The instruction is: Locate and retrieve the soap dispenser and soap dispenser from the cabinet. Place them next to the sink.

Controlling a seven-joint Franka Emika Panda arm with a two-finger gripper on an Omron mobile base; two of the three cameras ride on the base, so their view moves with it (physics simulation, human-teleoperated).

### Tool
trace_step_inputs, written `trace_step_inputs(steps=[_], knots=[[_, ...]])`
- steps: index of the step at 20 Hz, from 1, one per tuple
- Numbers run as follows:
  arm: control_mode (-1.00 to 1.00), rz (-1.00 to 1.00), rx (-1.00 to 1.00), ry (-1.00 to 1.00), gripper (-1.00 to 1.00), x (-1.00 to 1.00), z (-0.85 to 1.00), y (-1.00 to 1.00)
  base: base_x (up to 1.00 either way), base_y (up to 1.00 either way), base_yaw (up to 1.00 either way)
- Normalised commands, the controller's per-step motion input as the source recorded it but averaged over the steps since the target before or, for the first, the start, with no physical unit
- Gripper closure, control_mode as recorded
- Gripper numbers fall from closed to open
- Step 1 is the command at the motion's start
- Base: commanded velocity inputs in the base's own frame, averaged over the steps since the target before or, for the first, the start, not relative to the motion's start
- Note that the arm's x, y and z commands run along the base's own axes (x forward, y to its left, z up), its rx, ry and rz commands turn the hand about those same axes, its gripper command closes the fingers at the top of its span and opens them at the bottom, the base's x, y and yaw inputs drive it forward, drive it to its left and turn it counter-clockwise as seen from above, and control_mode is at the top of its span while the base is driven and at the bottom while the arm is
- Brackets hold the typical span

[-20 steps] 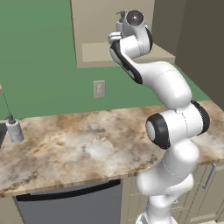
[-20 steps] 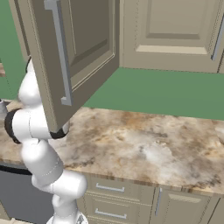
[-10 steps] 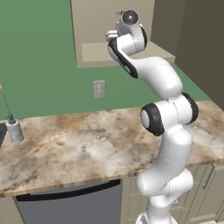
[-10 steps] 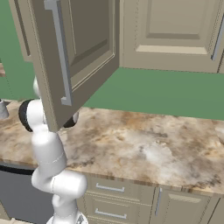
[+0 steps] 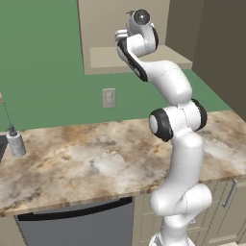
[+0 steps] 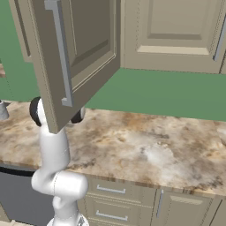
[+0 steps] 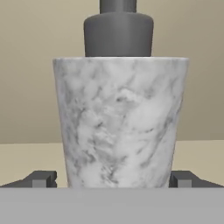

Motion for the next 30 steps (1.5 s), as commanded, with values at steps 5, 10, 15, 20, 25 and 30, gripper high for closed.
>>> trace_step_inputs(steps=[5,10,15,20,25,30], knots=[[-1.0,0.0,0.0,-0.04,1.0,0.05,-0.03,0.02,0.0,0.0,0.0],[-1.0,0.0,0.01,-0.01,1.0,-0.12,-0.01,-0.04,0.0,0.0,0.0],[-1.0,-0.01,0.03,-0.01,1.0,-0.4,0.0,-0.14,0.0,0.0,0.0],[-1.0,0.0,0.1,-0.1,1.0,-0.87,0.0,-0.19,0.0,0.0,0.0],[-1.0,0.0,0.15,-0.17,1.0,-1.0,0.0,-0.05,0.0,0.0,0.0],[-1.0,0.01,0.12,-0.23,1.0,-1.0,0.09,0.0,0.0,0.0,0.0]])
